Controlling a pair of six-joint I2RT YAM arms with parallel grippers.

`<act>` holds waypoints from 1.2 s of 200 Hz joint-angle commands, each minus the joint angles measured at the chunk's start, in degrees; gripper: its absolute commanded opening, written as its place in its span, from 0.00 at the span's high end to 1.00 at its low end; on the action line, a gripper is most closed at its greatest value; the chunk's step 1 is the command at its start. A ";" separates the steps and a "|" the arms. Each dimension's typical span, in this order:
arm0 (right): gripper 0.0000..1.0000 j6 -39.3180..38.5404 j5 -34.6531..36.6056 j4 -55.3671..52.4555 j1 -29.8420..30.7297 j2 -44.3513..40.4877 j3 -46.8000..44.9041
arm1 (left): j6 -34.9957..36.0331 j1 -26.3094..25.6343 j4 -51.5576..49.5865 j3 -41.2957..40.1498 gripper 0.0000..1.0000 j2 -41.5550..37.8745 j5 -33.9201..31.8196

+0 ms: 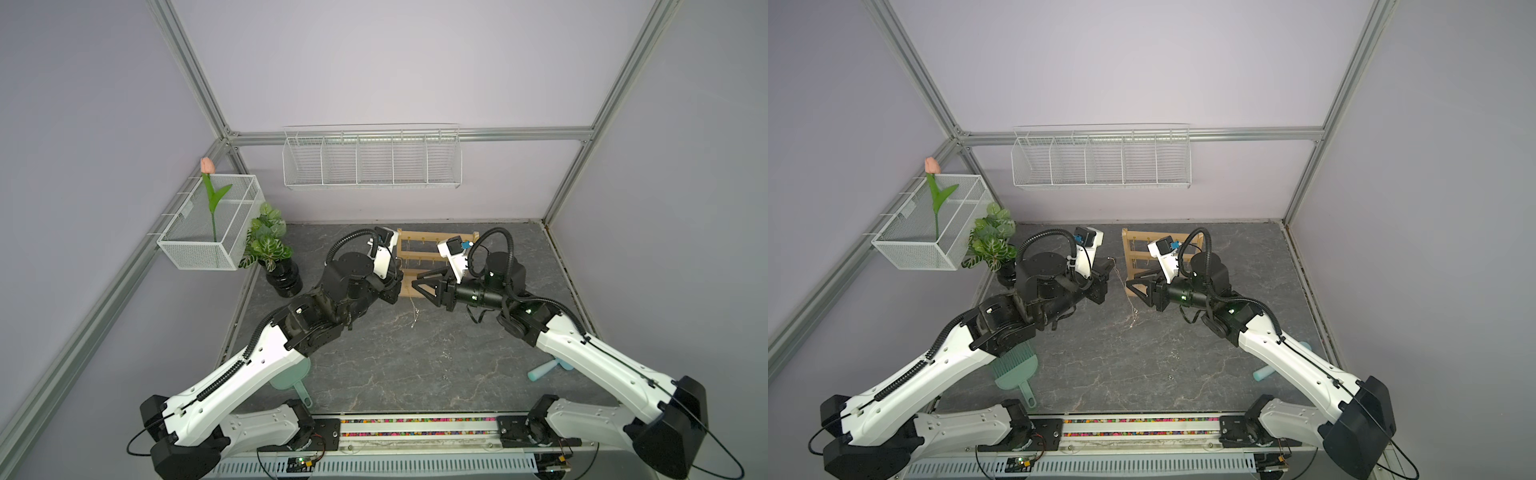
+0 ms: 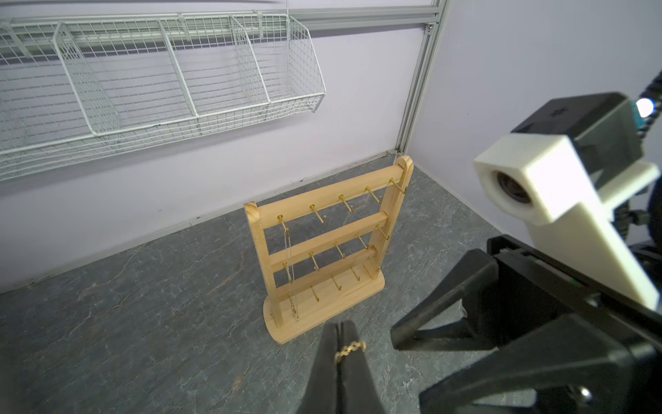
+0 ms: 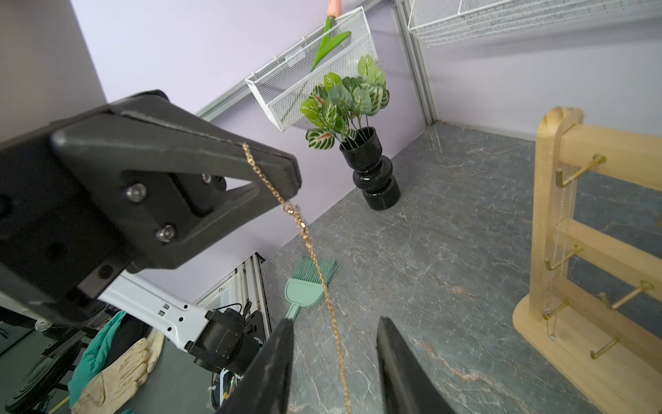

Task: Hang the necklace on the jewelry display stand
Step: Pick up the necklace from the center of the board.

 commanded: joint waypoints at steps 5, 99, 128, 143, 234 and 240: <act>0.55 -2.94 -0.79 4.99 0.63 -0.54 -1.64 | 2.15 -0.79 -3.16 3.18 1.00 1.21 -0.22; 0.60 -4.90 2.55 14.44 0.79 3.74 -2.69 | 1.83 -0.84 -4.94 7.78 1.00 3.34 0.91; 0.61 -4.91 2.07 15.40 0.75 4.70 -2.12 | 1.43 -0.83 -4.85 7.62 1.00 3.39 1.09; 0.61 -4.82 2.22 15.70 0.77 5.14 -1.82 | 1.46 -0.83 -4.94 7.85 1.00 3.45 1.18; 0.58 -4.36 1.00 18.08 0.71 6.32 -0.81 | 1.78 -0.80 -5.12 8.30 1.00 4.22 0.75; 0.58 -4.38 1.07 18.25 0.73 6.63 -0.62 | 1.74 -0.79 -5.05 8.32 1.00 4.20 0.75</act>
